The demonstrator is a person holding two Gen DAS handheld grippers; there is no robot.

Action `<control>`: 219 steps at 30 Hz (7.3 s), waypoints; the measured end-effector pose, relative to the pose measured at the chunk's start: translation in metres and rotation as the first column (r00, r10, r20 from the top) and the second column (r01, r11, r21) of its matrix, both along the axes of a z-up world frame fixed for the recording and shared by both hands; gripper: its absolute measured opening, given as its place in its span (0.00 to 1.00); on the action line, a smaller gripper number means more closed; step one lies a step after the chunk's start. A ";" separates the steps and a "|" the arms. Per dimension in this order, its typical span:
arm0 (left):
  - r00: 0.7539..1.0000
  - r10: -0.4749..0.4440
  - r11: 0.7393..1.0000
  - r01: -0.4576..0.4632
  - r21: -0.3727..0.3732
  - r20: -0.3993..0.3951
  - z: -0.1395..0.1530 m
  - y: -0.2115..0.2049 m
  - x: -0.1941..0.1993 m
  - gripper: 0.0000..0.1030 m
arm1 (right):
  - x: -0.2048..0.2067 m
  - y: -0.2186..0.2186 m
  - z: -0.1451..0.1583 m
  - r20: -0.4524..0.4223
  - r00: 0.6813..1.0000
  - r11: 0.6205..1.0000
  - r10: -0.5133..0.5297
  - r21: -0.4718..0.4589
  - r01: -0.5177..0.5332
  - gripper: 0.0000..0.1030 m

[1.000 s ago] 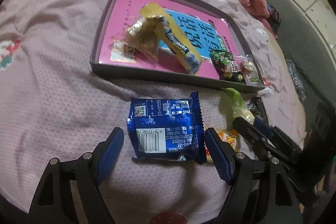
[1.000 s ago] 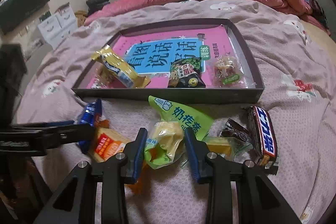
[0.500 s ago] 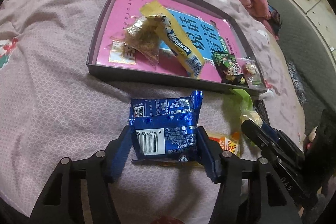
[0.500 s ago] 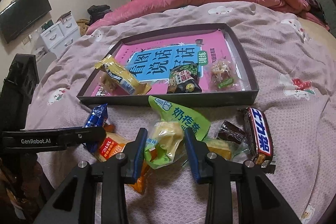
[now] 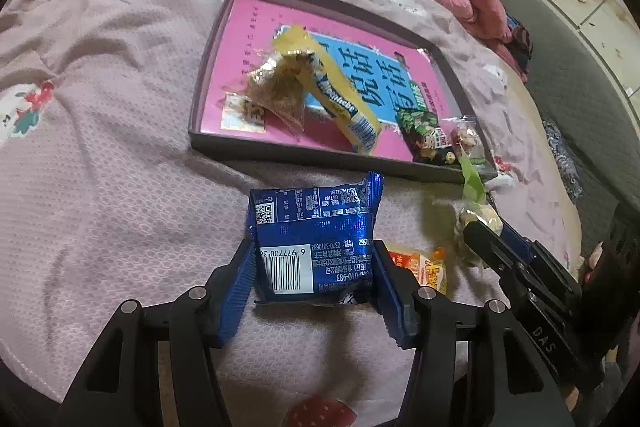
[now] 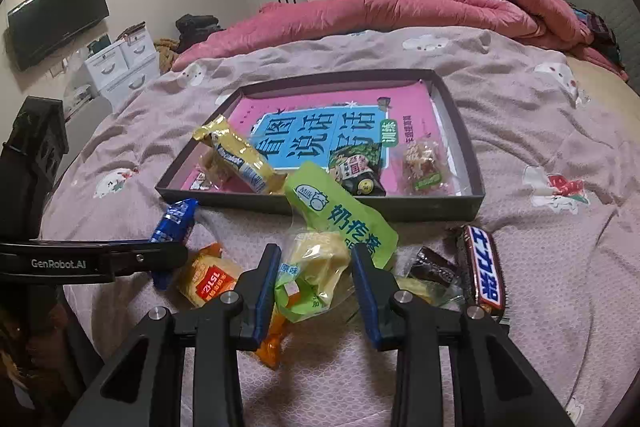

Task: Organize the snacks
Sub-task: 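Lift the blue pack and green milk-candy bag and carry them toward the tray, then lower the blue pack and green milk-candy bag over the tray with both tools, then open the right tool on the green milk-candy bag while the left tool opens on the blue pack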

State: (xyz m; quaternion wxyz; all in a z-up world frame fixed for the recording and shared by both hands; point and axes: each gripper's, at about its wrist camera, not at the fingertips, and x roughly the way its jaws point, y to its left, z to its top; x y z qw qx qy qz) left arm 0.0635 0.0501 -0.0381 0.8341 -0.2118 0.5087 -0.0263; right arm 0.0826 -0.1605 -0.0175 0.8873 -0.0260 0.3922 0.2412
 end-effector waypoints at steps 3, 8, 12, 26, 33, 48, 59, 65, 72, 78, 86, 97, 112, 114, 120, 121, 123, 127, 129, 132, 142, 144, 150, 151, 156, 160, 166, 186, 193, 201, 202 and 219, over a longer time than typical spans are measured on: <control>1.000 0.001 1.000 -0.002 0.012 0.015 0.006 -0.001 -0.002 0.57 | 0.000 -0.002 0.003 0.013 1.000 1.000 -0.004 0.006 0.004 0.35; 0.999 0.001 1.000 -0.002 0.025 0.032 0.015 -0.003 -0.004 0.57 | -0.001 -0.002 0.008 0.031 1.000 1.000 0.004 0.017 -0.004 0.35; 0.999 0.006 0.999 -0.008 0.041 0.042 0.021 -0.005 -0.005 0.57 | -0.002 -0.002 0.011 0.034 0.999 0.999 0.017 0.039 -0.018 0.35; 0.997 0.013 0.997 -0.019 0.078 0.073 0.040 -0.010 -0.007 0.57 | -0.005 -0.004 0.021 0.066 0.997 0.998 0.026 0.064 -0.030 0.35; 0.997 0.005 0.997 -0.012 0.082 0.081 0.045 -0.018 -0.002 0.57 | -0.004 -0.006 0.028 0.087 0.996 0.997 0.018 0.067 -0.024 0.35; 0.994 -0.006 0.994 -0.006 0.112 0.113 0.057 -0.029 0.014 0.57 | 0.009 -0.004 0.034 0.122 0.992 0.998 -0.012 0.063 0.005 0.35; 0.993 -0.003 0.993 -0.011 0.118 0.115 0.057 -0.031 0.030 0.57 | 0.021 -0.012 0.036 0.134 0.990 0.997 -0.049 0.070 0.040 0.35; 0.993 -0.008 0.993 -0.006 0.121 0.117 0.057 -0.034 0.036 0.57 | 0.028 -0.013 0.037 0.133 0.990 0.997 -0.055 0.067 0.046 0.35; 0.993 -0.009 0.992 -0.006 0.123 0.119 0.058 -0.037 0.046 0.57 | 0.035 -0.010 0.038 0.124 0.990 0.997 -0.062 0.052 0.056 0.35; 0.994 -0.016 0.992 0.002 0.129 0.111 0.056 -0.043 0.057 0.57 | 0.040 -0.011 0.037 0.123 0.990 0.997 -0.065 0.056 0.059 0.35; 0.995 -0.018 0.990 0.003 0.139 0.103 0.054 -0.046 0.065 0.57 | 0.049 -0.011 0.035 0.128 0.989 0.996 -0.070 0.065 0.062 0.35; 0.995 -0.026 0.989 0.012 0.151 0.093 0.047 -0.051 0.077 0.57 | 0.054 -0.013 0.033 0.121 0.989 0.995 -0.083 0.067 0.076 0.35; 0.996 -0.073 0.986 0.064 0.155 0.052 0.028 -0.070 0.100 0.57 | 0.060 -0.022 0.032 0.120 0.986 0.991 -0.116 0.080 0.106 0.35; 0.996 -0.078 0.986 0.070 0.153 0.046 0.025 -0.072 0.101 0.57 | 0.061 -0.023 0.032 0.119 0.986 0.991 -0.119 0.082 0.110 0.35; 0.995 -0.088 0.984 0.080 0.158 0.042 0.018 -0.073 0.107 0.57 | 0.066 -0.024 0.033 0.122 0.986 0.990 -0.112 0.101 0.100 0.35; 0.995 -0.090 0.984 0.082 0.158 0.043 0.018 -0.073 0.108 0.57 | 0.067 -0.024 0.033 0.121 0.986 0.989 -0.111 0.107 0.098 0.35; 0.995 -0.096 0.983 0.088 0.162 0.042 0.017 -0.073 0.110 0.57 | 0.070 -0.024 0.032 0.110 0.988 0.988 -0.109 0.122 0.095 0.35; 0.994 -0.099 0.983 0.091 0.162 0.041 0.017 -0.073 0.112 0.57 | 0.075 -0.023 0.029 0.090 0.991 0.987 -0.098 0.140 0.085 0.35; 0.994 -0.103 0.982 0.096 0.163 0.039 0.016 -0.073 0.113 0.57 | 0.080 -0.022 0.027 0.070 0.994 0.986 -0.086 0.151 0.074 0.35; 0.994 -0.105 0.981 0.098 0.168 0.035 0.016 -0.073 0.114 0.57 | 0.084 -0.020 0.022 0.053 0.996 0.988 -0.073 0.140 0.065 0.36; 0.993 -0.111 0.977 0.103 0.187 0.031 0.015 -0.076 0.116 0.57 | 0.094 -0.024 0.012 0.006 0.996 0.988 -0.088 0.129 0.087 0.37; 0.993 -0.113 0.976 0.105 0.192 0.031 0.015 -0.076 0.116 0.57 | 0.095 -0.025 0.009 -0.007 0.995 0.987 -0.097 0.129 0.097 0.38; 0.992 -0.120 0.971 0.111 0.210 0.033 0.014 -0.079 0.116 0.58 | 0.096 -0.029 0.005 -0.029 0.994 0.983 -0.102 0.152 0.105 0.38; 0.992 -0.119 0.972 0.110 0.210 0.032 0.014 -0.079 0.116 0.58 | 0.096 -0.029 0.005 -0.030 0.994 0.982 -0.102 0.156 0.106 0.38; 0.992 -0.123 0.968 0.113 0.226 0.032 0.014 -0.081 0.116 0.58 | 0.096 -0.032 0.005 -0.033 0.993 0.979 -0.109 0.172 0.113 0.40; 0.992 -0.122 0.966 0.112 0.232 0.030 0.014 -0.082 0.117 0.58 | 0.095 -0.034 0.007 -0.027 0.994 0.976 -0.108 0.189 0.111 0.40; 0.992 -0.123 0.965 0.113 0.236 0.029 0.015 -0.082 0.117 0.59 | 0.095 -0.035 0.007 -0.033 0.994 0.975 -0.109 0.194 0.113 0.40; 0.990 -0.134 0.966 0.121 0.230 0.041 0.019 -0.086 0.114 0.64 | 0.087 -0.039 0.015 -0.003 0.993 0.976 -0.118 0.183 0.117 0.40; 0.989 -0.140 0.964 0.124 0.236 0.053 0.025 -0.086 0.112 0.64 | 0.086 -0.040 0.017 0.004 0.992 0.976 -0.125 0.183 0.122 0.40; 0.989 -0.132 0.964 0.112 0.240 0.068 0.033 -0.084 0.107 0.66 | 0.082 -0.042 0.023 0.019 0.992 0.975 -0.126 0.186 0.120 0.44; 0.989 -0.129 0.965 0.109 0.239 0.069 0.034 -0.083 0.107 0.68 | 0.082 -0.042 0.024 0.021 0.992 0.975 -0.127 0.187 0.121 0.45; 0.992 -0.099 0.970 0.077 0.230 0.085 0.047 -0.076 0.090 0.73 | 0.069 -0.057 0.041 0.057 0.989 0.972 -0.136 0.202 0.122 0.54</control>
